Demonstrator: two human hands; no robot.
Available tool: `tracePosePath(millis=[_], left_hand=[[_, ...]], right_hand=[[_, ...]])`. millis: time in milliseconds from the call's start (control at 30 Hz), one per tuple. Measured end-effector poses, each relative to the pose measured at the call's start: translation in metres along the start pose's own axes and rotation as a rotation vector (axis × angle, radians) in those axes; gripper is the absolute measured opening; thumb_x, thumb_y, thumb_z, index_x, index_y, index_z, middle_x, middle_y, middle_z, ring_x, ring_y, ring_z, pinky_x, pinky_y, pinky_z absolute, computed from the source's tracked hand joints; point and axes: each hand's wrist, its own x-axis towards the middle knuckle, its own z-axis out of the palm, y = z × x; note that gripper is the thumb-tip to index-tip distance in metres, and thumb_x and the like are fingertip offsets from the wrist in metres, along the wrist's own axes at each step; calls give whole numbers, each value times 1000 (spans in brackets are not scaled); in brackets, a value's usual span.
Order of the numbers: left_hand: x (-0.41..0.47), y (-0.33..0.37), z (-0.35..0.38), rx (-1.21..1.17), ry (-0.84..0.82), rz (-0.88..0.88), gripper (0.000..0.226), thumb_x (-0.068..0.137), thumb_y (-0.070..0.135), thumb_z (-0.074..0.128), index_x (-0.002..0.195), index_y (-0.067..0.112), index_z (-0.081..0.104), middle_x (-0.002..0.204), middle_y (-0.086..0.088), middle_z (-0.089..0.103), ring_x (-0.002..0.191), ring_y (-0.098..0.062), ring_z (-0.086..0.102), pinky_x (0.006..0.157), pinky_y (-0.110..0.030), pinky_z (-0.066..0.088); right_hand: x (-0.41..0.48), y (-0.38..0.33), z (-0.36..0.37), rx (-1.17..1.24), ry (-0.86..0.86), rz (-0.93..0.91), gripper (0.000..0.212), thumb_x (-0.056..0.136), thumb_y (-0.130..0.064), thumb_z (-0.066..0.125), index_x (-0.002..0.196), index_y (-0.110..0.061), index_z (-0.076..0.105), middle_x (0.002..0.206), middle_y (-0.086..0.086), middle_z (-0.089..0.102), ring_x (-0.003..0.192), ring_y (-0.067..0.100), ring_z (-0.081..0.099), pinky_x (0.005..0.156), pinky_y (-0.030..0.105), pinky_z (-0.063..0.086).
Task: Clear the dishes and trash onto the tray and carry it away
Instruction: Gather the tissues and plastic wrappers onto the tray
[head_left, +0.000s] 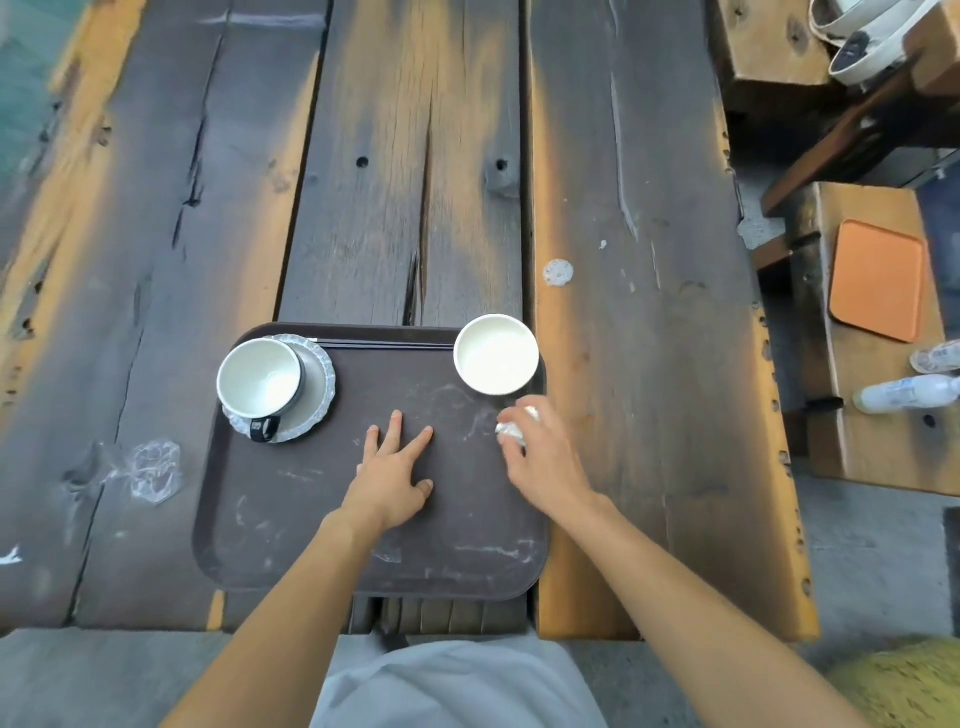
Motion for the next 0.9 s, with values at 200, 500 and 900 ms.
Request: tracePosePath(millis=[200, 500, 900], left_hand=[[-12, -13, -5, 7, 6, 25, 68, 98, 33, 54, 158, 30, 22, 168, 5, -5, 155, -24, -5, 120, -42, 24], [-31, -39, -12, -90, 46, 55, 65, 96, 34, 56, 156, 29, 30, 166, -2, 21, 151, -22, 24, 118, -35, 29], [-74, -138, -55, -360, 322, 48, 26, 95, 25, 59, 118, 18, 69, 110, 2, 74, 103, -18, 67, 92, -29, 49]], right_hand=[[-32, -7, 39, -304, -201, -14, 56, 95, -11, 62, 146, -22, 44, 163, 13, 17, 145, 33, 26, 112, 41, 41], [-76, -18, 46, -364, -227, 51, 69, 99, -23, 54, 160, -28, 21, 165, 16, -22, 153, 40, -10, 117, 46, 34], [-83, -82, 56, -293, -2, 157, 35, 92, -11, 62, 127, -7, 66, 130, 11, 63, 118, 32, 61, 100, 43, 47]])
